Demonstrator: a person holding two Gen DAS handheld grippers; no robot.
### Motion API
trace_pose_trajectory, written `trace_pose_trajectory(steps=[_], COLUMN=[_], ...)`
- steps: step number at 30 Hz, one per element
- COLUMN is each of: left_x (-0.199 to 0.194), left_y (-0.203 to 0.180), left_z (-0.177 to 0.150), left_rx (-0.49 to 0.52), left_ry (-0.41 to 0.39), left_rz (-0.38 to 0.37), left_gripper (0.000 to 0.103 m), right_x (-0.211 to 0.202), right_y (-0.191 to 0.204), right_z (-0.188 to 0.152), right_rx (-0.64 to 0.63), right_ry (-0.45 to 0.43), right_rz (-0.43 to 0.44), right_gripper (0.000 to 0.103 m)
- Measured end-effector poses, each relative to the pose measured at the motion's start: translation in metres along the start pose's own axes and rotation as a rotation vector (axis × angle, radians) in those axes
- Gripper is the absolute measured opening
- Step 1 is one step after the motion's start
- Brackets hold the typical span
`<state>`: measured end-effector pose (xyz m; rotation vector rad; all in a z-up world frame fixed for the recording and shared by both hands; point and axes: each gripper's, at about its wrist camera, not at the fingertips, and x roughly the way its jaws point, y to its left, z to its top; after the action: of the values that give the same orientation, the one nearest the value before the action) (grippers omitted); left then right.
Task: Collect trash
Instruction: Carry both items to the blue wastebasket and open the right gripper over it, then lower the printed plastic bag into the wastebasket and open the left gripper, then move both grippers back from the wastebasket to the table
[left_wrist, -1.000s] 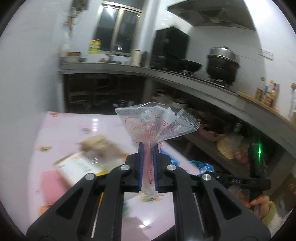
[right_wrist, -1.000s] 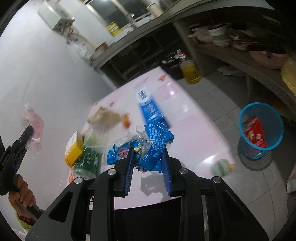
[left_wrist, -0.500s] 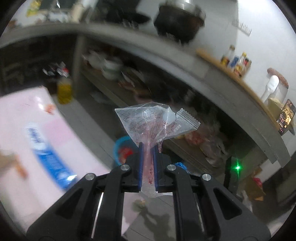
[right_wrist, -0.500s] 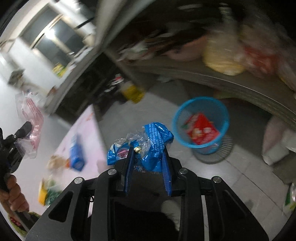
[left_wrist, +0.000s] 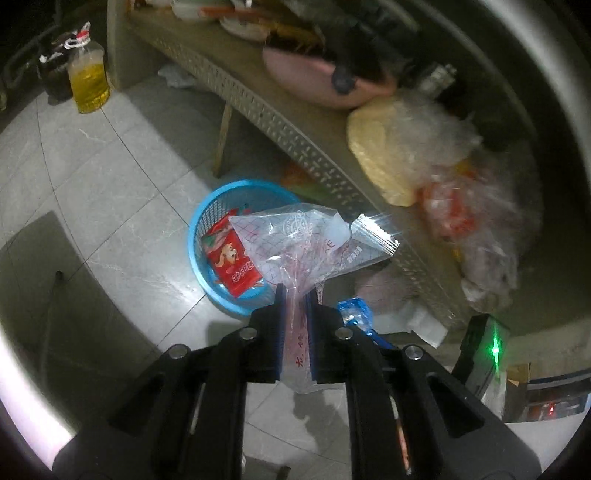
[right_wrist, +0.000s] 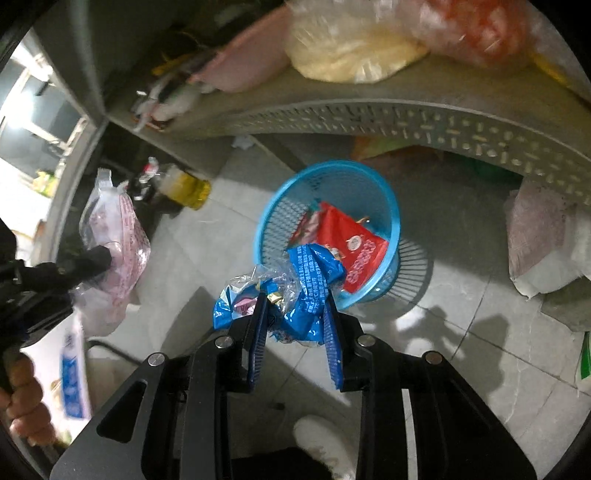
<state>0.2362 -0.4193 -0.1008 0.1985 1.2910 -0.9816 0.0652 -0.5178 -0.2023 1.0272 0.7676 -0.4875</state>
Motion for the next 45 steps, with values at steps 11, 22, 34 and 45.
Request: trace_pose_trajectory(steps=[11, 22, 34, 45], left_x=[0.057, 0.032, 0.001, -0.109], left_y=[0.014, -0.007, -0.021, -0.04], left_z=[0.032, 0.032, 0.025, -0.046], left_rx=[-0.022, 0.032, 0.032, 0.164], left_ry=[0.019, -0.069, -0.142, -0.342], left_rz=[0.034, -0.048, -0.084, 0.021], left_gripper=[0.04, 0.061, 0.072, 0.087], right_x=[0.129, 0.085, 0.058, -0.01], right_y=[-0.045, -0.049, -0.037, 0.0], right_z=[0.031, 0.025, 0.015, -0.038], right_rx=[0.039, 0.039, -0.006, -0.158], right_ry=[0.085, -0.015, -0.037, -0.06], right_rz=[-0.179, -0.127, -0.121, -0.142], right_gripper=[0.04, 0.049, 0.05, 0.065])
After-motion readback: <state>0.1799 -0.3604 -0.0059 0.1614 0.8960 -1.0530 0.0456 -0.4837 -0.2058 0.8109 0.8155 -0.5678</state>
